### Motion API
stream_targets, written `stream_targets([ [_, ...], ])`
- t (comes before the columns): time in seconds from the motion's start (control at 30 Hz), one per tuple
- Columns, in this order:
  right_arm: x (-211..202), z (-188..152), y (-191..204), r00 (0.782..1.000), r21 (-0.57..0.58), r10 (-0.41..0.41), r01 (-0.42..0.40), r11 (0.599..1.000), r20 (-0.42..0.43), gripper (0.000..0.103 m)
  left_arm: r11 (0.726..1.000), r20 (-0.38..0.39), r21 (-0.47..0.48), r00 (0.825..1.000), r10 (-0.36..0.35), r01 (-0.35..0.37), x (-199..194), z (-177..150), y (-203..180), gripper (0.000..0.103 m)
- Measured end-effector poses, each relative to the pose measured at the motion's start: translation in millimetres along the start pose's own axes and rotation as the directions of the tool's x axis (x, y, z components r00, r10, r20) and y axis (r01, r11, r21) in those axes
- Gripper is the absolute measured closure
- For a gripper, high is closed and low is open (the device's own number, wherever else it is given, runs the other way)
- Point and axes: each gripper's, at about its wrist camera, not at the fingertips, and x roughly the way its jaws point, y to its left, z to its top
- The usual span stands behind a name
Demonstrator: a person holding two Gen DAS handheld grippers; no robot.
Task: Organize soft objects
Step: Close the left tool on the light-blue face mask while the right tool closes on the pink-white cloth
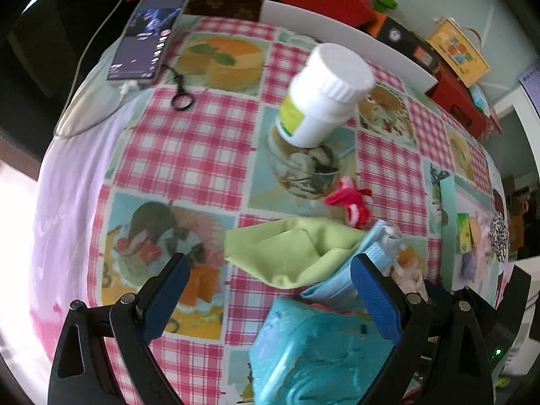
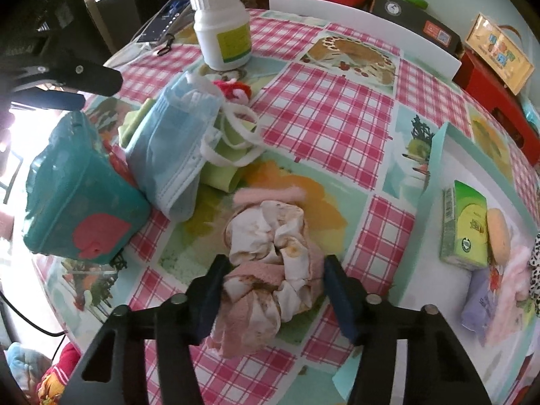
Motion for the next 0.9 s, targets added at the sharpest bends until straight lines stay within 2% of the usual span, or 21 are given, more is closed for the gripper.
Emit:
stream_targets([
  [0.17, -3, 1, -12, 1.0, 0.017, 0.006, -0.007, 1.0, 0.003, 0.056, 0.997, -0.034, 0.082, 0.999, -0.013, 0.016, 11, 6, -27, 0.007],
  [0.37, -3, 8, -27, 1.0, 0.054, 0.023, -0.024, 0.998, 0.01, 0.06, 0.978, -0.062, 0.21, 0.998, 0.002, 0.011, 16, 14, -58, 0.009],
  [0.43, -3, 10, -33, 1.0, 0.065, 0.023, -0.024, 0.998, 0.012, 0.061, 0.966, -0.073, 0.258, 0.997, 0.008, 0.012, 18, 16, -70, 0.019],
  [0.57, -5, 12, -41, 0.999, 0.091, 0.031, -0.032, 0.995, 0.015, 0.061, 0.941, -0.09, 0.339, 0.996, 0.009, 0.022, 22, 17, -91, 0.032],
  [0.63, -5, 12, -45, 0.999, 0.098, 0.036, -0.037, 0.995, 0.017, 0.061, 0.932, -0.101, 0.363, 0.995, 0.015, 0.023, 27, 17, -100, 0.051],
  [0.77, -4, 11, -46, 0.999, 0.098, 0.044, -0.046, 0.994, 0.021, 0.061, 0.926, -0.114, 0.376, 0.993, 0.019, 0.025, 33, 15, -106, 0.064],
  [0.83, -5, 11, -47, 0.999, 0.098, 0.047, -0.049, 0.994, 0.022, 0.061, 0.929, -0.114, 0.37, 0.993, 0.017, 0.026, 36, 15, -106, 0.078],
  [0.9, -5, 11, -47, 0.999, 0.097, 0.049, -0.051, 0.994, 0.023, 0.061, 0.932, -0.114, 0.361, 0.993, 0.009, 0.033, 38, 16, -105, 0.085],
])
